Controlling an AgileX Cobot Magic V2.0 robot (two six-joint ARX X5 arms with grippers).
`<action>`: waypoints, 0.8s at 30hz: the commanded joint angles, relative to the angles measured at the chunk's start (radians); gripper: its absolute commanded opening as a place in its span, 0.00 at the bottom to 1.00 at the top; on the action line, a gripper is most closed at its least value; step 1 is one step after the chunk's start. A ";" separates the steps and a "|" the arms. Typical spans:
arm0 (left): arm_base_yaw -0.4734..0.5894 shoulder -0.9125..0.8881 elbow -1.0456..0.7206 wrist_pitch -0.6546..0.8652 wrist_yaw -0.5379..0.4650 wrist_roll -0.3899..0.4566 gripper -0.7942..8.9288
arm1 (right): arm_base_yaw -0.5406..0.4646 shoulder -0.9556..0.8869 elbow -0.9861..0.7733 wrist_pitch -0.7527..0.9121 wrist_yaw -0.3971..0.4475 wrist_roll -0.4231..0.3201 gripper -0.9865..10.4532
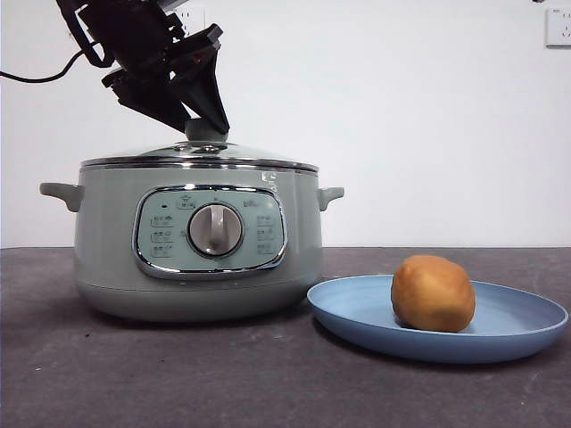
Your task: Take the potato out from the steamer,put the potato on the plate,close the lid
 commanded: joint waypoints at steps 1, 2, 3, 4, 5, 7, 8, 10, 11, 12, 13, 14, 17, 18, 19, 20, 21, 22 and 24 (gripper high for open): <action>-0.005 0.019 0.001 -0.028 0.011 -0.004 0.09 | 0.000 -0.001 0.005 0.003 0.003 0.006 0.58; -0.005 0.019 0.001 -0.034 0.011 -0.008 0.11 | 0.000 -0.001 0.005 0.003 0.003 0.006 0.58; -0.005 0.019 0.001 -0.040 0.010 -0.010 0.17 | 0.000 -0.001 0.005 0.003 0.003 0.006 0.58; -0.005 0.019 0.001 -0.043 0.010 -0.011 0.25 | 0.000 -0.001 0.005 0.003 0.003 0.006 0.58; -0.005 0.019 0.001 -0.046 0.010 -0.011 0.36 | 0.000 -0.001 0.005 0.003 0.003 0.006 0.58; -0.005 0.019 0.001 -0.047 0.010 -0.011 0.53 | 0.000 -0.001 0.005 0.003 0.003 0.006 0.58; -0.005 0.019 0.001 -0.047 0.009 -0.011 0.57 | 0.000 -0.001 0.005 0.003 0.003 0.006 0.58; -0.005 0.019 0.001 -0.046 0.010 -0.011 0.57 | 0.000 -0.001 0.005 0.003 0.002 0.007 0.58; -0.005 0.018 0.001 -0.046 0.010 -0.011 0.57 | 0.000 -0.001 0.005 0.002 0.002 0.006 0.58; -0.005 0.014 0.001 -0.047 0.009 -0.011 0.57 | 0.000 -0.001 0.005 0.002 0.002 0.006 0.58; -0.005 0.012 0.001 -0.048 0.010 -0.011 0.57 | 0.000 -0.001 0.005 0.002 0.002 0.007 0.58; -0.005 0.006 0.001 -0.048 0.009 -0.011 0.57 | 0.000 -0.001 0.005 0.002 0.002 0.007 0.58; -0.005 -0.018 0.002 -0.049 0.009 -0.011 0.57 | 0.000 -0.001 0.005 0.002 0.002 0.007 0.58; -0.005 -0.029 0.002 -0.051 0.009 -0.011 0.57 | 0.000 -0.001 0.005 0.002 0.002 0.007 0.58; -0.005 -0.038 0.002 -0.051 0.009 -0.011 0.57 | 0.000 -0.001 0.005 0.002 0.002 0.007 0.58; -0.005 -0.050 0.002 -0.055 0.009 -0.011 0.57 | 0.000 -0.001 0.005 0.002 0.002 0.007 0.58; -0.005 -0.065 0.002 -0.059 0.009 -0.011 0.57 | 0.000 -0.001 0.005 0.002 0.002 0.007 0.58; -0.005 -0.077 0.002 -0.061 0.009 -0.011 0.57 | 0.000 -0.001 0.005 0.002 0.002 0.006 0.58; -0.005 -0.111 0.002 -0.076 0.009 -0.011 0.57 | 0.000 -0.001 0.005 0.002 -0.003 0.006 0.58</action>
